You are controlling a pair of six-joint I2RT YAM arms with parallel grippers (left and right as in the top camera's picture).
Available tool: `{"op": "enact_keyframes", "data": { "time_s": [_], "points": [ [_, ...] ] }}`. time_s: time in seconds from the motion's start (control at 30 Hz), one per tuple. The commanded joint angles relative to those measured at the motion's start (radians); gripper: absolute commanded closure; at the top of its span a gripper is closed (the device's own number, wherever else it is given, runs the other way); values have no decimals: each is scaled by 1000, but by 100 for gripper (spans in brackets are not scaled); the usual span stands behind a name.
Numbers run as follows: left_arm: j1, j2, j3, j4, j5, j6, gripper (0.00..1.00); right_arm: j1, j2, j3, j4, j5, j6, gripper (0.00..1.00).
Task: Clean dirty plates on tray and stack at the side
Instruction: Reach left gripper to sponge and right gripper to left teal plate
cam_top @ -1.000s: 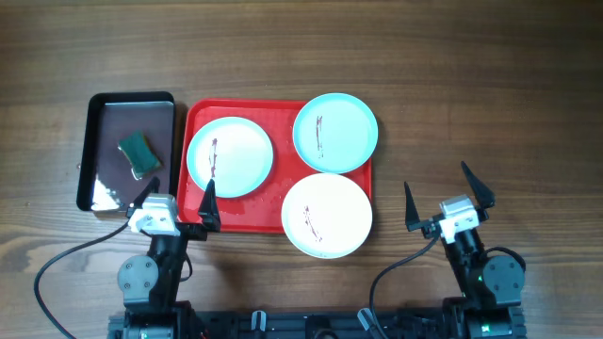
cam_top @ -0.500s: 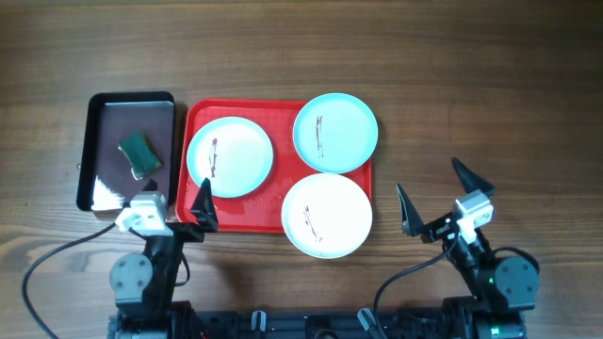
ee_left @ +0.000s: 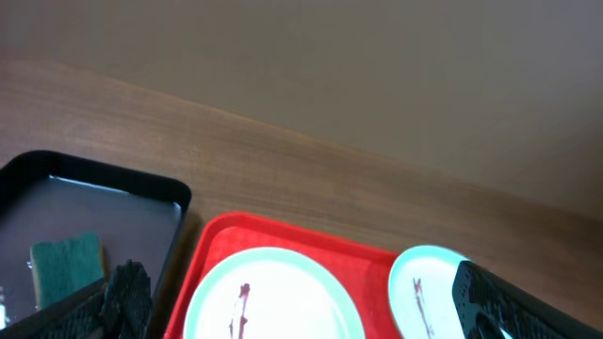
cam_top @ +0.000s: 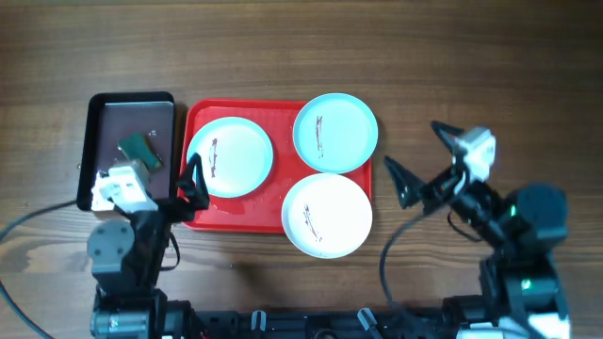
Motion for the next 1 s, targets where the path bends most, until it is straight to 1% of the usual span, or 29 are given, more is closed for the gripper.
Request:
{"op": "enact_keyframes", "data": {
  "time_s": [0.0, 0.1, 0.23, 0.3, 0.33, 0.37, 0.47, 0.57, 0.7, 0.87, 0.97],
  "points": [
    [-6, 144, 139, -50, -13, -80, 0, 1, 143, 154, -66, -124, 57, 0],
    [-6, 279, 272, -144, -13, -80, 0, 6, 257, 262, -154, -143, 107, 0],
    [-6, 428, 439, -269, -12, -80, 0, 10, 388, 361, -271, -146, 108, 0],
    [-6, 535, 567, -380, -13, -76, 0, 10, 451, 399, -311, -146, 106, 0],
    [-6, 582, 623, -431, -13, -76, 0, 10, 477, 414, -325, -146, 106, 0],
    [-6, 658, 718, -518, -6, -77, 0, 10, 512, 426, -325, -146, 107, 0],
    [-6, 758, 829, -607, 39, -77, 0, 10, 546, 426, -322, -146, 107, 0],
    [-6, 802, 847, -615, 79, -77, 0, 9, 563, 422, -323, -117, 111, 0],
    [-6, 835, 847, -643, 88, -76, 0, 9, 593, 418, -343, -122, 238, 0],
    [-6, 852, 847, -647, 87, -76, 0, 13, 617, 418, -369, -26, 243, 0],
    [-6, 852, 847, -661, 88, -72, 0, 40, 617, 432, -391, 36, 243, 0]
  ]
}}
